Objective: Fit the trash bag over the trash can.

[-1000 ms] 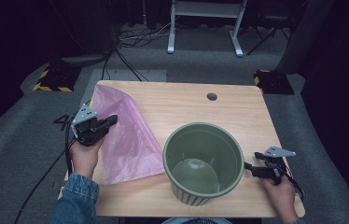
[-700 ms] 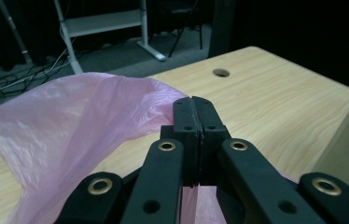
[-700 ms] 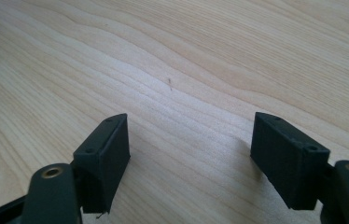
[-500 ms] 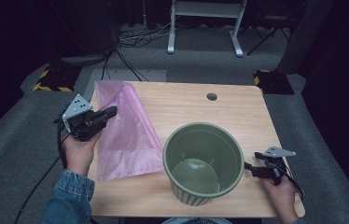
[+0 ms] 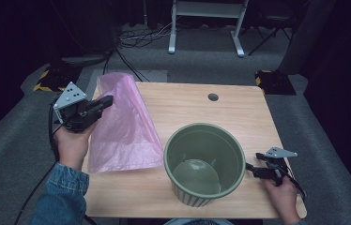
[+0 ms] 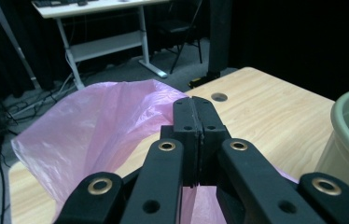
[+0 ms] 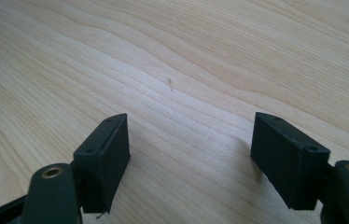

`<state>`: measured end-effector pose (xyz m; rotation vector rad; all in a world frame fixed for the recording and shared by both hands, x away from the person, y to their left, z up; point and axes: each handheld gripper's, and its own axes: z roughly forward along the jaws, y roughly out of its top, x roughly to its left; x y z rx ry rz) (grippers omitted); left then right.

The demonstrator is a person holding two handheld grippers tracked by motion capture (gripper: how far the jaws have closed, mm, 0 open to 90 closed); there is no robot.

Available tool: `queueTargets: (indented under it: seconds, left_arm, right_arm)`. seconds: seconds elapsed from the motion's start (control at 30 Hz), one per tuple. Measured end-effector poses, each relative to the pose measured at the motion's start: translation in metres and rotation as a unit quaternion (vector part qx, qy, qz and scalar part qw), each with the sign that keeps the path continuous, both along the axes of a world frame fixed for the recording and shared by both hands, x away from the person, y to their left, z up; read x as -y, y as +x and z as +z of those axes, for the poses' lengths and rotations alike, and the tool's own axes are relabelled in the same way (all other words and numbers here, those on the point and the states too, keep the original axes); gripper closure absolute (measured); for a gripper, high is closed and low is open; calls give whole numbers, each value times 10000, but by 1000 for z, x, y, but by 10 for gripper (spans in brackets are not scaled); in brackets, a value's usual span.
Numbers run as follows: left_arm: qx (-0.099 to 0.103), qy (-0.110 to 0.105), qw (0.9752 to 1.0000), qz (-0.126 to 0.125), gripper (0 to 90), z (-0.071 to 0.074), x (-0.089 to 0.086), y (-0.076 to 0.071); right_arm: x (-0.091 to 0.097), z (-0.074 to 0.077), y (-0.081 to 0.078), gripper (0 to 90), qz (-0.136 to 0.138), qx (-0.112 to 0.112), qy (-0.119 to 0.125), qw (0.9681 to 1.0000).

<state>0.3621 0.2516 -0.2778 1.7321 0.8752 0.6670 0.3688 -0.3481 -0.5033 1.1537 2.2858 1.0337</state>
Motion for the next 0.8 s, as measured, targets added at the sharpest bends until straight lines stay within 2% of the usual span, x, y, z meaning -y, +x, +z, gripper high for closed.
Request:
queueTargets:
  seconds: [0.27,0.4,0.47,0.57,0.67,0.8]
  left_arm:
    - [226,-4,9997,-136,890,28,1,1]
    - [273,5,9995,-177,890,37,1,1]
    - [343,8,9994,-110,890,45,-1,2]
    - [394,-43,9992,-79,890,49,-5,3]
    - [469,-193,9987,-84,891,58,-10,4]
    - [503,-209,9984,-117,891,65,-10,4]
  right_arm:
    - [0,0,0,282,-1,1,-1,10000]
    - [0,0,0,282,-1,0,0,10000]
    - [0,0,0,282,-1,2,-2,10000]
    - [0,0,0,282,-2,1,-1,10000]
    - [0,0,0,282,-12,2,-6,10000]
    - [0,0,0,282,-10,2,-1,10000]
